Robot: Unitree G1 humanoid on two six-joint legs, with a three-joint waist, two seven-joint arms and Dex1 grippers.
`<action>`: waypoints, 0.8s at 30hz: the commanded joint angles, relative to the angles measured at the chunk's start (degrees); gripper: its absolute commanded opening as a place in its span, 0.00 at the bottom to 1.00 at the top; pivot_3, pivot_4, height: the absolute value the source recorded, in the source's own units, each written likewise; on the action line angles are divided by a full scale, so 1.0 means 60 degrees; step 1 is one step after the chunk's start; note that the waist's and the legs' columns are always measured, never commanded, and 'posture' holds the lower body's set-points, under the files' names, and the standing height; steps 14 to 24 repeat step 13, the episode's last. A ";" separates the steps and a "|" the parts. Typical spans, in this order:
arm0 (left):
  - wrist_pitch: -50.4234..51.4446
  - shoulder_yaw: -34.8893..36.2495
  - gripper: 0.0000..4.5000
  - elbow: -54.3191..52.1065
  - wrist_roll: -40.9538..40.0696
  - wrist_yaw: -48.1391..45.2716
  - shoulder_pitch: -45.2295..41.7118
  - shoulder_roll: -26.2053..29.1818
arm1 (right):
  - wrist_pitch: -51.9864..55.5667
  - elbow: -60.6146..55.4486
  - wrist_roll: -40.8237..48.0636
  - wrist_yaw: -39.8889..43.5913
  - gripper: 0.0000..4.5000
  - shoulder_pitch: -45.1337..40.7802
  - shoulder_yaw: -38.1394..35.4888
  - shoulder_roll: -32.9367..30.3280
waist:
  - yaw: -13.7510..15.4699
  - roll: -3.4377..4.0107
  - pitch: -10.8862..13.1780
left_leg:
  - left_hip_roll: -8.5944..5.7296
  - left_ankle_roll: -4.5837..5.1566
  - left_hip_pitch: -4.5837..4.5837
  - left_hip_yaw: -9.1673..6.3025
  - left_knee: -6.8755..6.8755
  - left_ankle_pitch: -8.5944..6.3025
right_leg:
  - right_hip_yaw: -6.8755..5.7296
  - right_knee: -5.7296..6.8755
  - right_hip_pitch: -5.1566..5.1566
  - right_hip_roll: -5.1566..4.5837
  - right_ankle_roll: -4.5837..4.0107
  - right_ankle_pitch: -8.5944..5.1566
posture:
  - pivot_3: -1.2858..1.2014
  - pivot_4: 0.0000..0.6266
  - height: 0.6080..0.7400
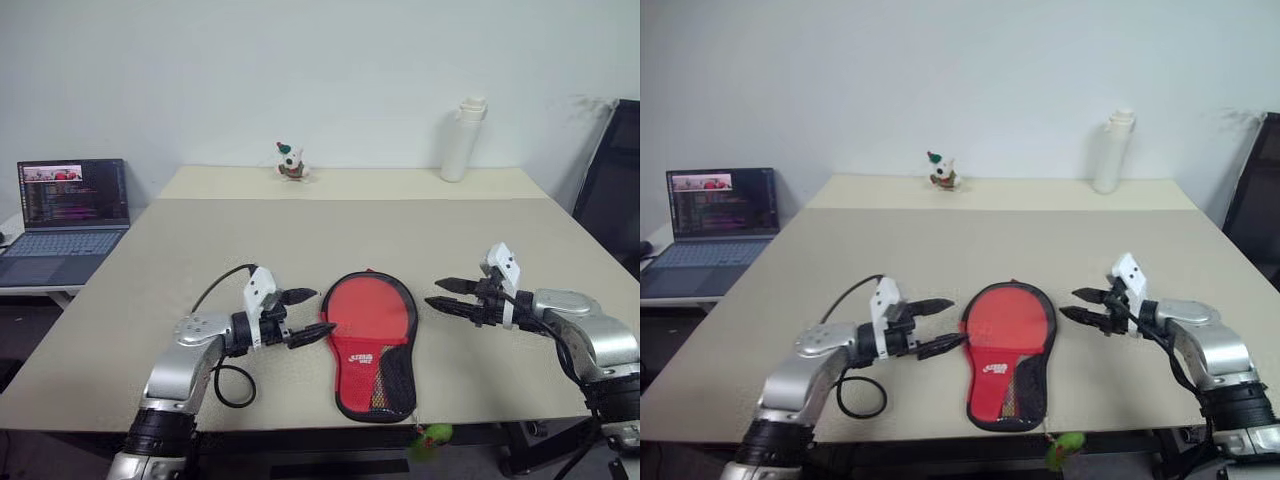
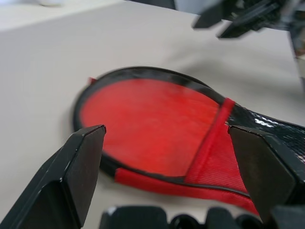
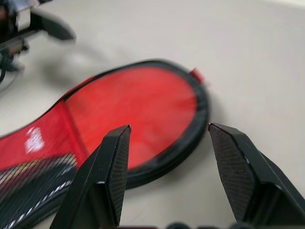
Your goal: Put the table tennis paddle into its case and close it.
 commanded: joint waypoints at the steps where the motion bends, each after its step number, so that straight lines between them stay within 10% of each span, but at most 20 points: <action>1: -0.0204 0.0074 1.00 -0.0670 -0.0022 0.0518 0.0136 0.0160 | -0.0818 0.0929 -0.0520 0.0720 0.64 -0.0562 0.0021 -0.0366 | 0.0014 0.0000 0.0000 | -0.0003 0.0000 0.0004 0.0001 0.0005 0.0000 | 0.0000 0.0001 0.0004 -0.0001 0.0002 0.0002 | 0.52 0.24 1.00; 24: -0.1240 -0.0420 1.00 0.0568 0.0273 0.0648 -0.0540 0.0497 | -0.0747 0.0968 -0.0985 0.0637 0.64 -0.0651 -0.0354 -0.0875 | -0.0018 0.0003 0.0002 | 0.0004 0.0000 0.0000 0.0018 -0.0010 0.0000 | 0.0010 -0.0005 -0.0008 0.0005 -0.0043 0.0030 | 0.52 0.24 1.00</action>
